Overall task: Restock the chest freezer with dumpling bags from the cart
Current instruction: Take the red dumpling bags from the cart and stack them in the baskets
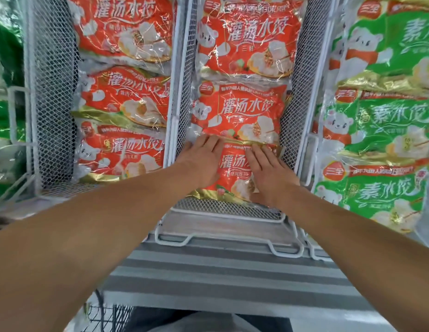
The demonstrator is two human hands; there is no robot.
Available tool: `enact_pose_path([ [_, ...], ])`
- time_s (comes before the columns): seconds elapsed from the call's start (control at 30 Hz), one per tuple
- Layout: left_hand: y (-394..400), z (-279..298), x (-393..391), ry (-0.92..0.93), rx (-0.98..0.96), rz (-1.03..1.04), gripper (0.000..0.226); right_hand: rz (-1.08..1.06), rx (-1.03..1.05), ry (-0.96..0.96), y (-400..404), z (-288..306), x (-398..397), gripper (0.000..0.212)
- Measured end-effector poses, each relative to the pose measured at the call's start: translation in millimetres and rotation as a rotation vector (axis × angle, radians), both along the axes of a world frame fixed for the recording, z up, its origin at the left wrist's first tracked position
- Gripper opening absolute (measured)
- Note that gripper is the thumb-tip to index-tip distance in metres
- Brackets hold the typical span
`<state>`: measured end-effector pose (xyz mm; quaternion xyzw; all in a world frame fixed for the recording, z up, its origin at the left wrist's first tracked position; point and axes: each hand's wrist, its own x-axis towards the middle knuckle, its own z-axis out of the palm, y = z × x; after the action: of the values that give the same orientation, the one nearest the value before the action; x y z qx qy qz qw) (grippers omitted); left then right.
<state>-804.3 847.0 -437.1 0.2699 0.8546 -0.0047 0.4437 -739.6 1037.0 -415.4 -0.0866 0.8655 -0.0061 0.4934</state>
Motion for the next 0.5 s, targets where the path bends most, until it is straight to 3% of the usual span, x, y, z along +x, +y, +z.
enact_pose_path([
  [0.07,-1.2,-2.1,6.3,-0.003,-0.001,0.024,0.102,0.003,-0.009,-0.022,0.4,-1.2,-4.4,0.118],
  [0.17,3.9,0.8,7.8,0.024,0.017,0.070,0.100,-0.040,-0.049,0.036,0.5,9.4,-9.1,0.109],
  [0.27,5.2,16.6,7.0,0.071,0.034,0.138,0.087,-0.087,-0.103,0.154,1.1,24.7,-9.7,0.094],
  [0.43,-14.9,71.3,32.6,0.225,0.140,0.322,0.048,-0.073,-0.128,0.291,-6.3,64.1,0.2,0.067],
  [0.5,-24.7,96.7,46.6,0.271,0.167,0.436,0.048,-0.072,-0.171,0.364,-11.4,84.6,4.7,0.059],
])
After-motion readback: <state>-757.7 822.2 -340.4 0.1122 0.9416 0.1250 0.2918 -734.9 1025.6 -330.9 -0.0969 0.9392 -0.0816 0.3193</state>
